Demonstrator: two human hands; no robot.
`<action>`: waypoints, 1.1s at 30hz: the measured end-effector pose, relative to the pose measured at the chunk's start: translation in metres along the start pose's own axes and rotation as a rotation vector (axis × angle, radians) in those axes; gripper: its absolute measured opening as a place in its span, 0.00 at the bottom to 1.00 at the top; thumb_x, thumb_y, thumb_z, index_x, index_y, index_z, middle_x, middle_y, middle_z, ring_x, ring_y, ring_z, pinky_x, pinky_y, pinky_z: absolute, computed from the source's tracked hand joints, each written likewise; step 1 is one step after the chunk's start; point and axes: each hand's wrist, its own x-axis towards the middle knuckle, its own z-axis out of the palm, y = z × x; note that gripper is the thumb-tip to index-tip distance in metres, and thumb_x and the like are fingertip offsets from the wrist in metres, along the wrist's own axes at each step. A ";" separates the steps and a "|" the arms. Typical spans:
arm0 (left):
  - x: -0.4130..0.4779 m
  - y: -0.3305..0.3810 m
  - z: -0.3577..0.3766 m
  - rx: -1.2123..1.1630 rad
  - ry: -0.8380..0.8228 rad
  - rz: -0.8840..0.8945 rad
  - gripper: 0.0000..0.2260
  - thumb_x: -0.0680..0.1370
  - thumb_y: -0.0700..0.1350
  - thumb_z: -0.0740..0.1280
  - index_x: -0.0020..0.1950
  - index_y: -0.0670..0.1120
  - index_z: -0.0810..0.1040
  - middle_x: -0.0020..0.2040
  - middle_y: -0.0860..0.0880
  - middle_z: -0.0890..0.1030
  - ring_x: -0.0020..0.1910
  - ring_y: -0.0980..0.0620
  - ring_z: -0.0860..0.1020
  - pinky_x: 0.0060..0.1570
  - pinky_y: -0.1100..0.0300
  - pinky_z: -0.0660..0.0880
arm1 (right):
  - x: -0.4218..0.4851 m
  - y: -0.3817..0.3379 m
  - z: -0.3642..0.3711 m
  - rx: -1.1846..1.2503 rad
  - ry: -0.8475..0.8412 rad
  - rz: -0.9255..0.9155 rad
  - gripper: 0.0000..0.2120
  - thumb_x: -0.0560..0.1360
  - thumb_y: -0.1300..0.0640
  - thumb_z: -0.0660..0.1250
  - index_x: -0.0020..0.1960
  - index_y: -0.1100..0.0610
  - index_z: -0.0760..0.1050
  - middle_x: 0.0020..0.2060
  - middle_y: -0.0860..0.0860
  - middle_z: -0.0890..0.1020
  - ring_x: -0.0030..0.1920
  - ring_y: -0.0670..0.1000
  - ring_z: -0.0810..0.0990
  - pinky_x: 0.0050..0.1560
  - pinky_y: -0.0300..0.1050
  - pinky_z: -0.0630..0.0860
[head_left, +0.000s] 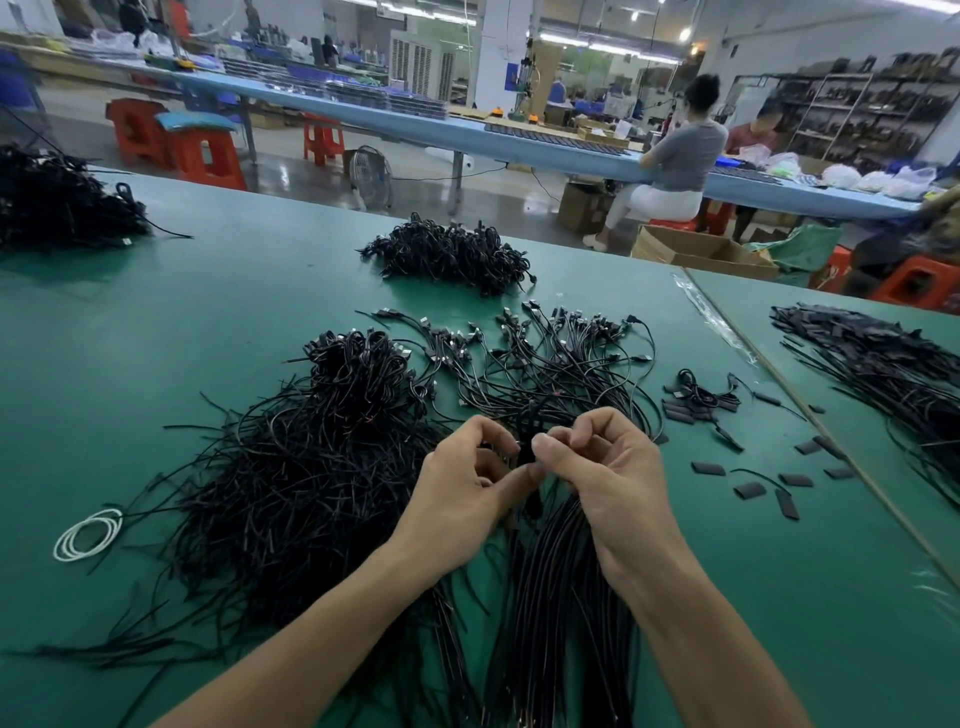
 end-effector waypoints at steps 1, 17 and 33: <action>0.000 0.000 0.000 -0.044 -0.011 -0.014 0.17 0.71 0.55 0.76 0.49 0.48 0.74 0.34 0.47 0.82 0.29 0.47 0.79 0.31 0.57 0.76 | -0.001 -0.001 0.001 0.007 -0.013 -0.007 0.17 0.72 0.71 0.72 0.37 0.55 0.69 0.35 0.50 0.82 0.37 0.46 0.81 0.41 0.35 0.78; -0.004 0.017 -0.002 -0.509 0.026 -0.014 0.22 0.75 0.65 0.61 0.46 0.50 0.86 0.48 0.42 0.86 0.50 0.48 0.84 0.48 0.63 0.78 | -0.008 0.008 0.006 0.325 -0.105 0.223 0.14 0.62 0.68 0.73 0.35 0.56 0.68 0.32 0.51 0.81 0.33 0.45 0.81 0.33 0.34 0.77; -0.007 0.003 0.000 -0.233 0.028 -0.199 0.07 0.77 0.37 0.71 0.49 0.40 0.74 0.39 0.40 0.84 0.35 0.46 0.83 0.36 0.58 0.80 | -0.001 0.008 0.002 0.088 -0.042 -0.022 0.18 0.71 0.71 0.72 0.34 0.53 0.70 0.35 0.52 0.82 0.37 0.46 0.80 0.41 0.35 0.77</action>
